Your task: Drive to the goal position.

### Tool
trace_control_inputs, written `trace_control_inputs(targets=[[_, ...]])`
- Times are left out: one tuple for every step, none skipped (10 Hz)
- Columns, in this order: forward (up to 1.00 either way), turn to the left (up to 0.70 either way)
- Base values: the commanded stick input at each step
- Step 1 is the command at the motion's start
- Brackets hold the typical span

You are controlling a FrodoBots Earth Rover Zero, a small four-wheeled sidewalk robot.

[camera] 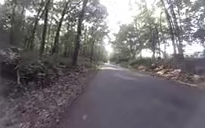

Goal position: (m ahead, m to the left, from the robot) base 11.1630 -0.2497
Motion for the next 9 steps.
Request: trace_control_inputs(targets=[[0.7, -0.01], [0.7, -0.01], [0.7, -0.01], [0.7, -0.01], [0.7, -0.01], [0.7, -0.01], [0.7, -0.01], [0.7, -0.01], [0.7, -0.01]])
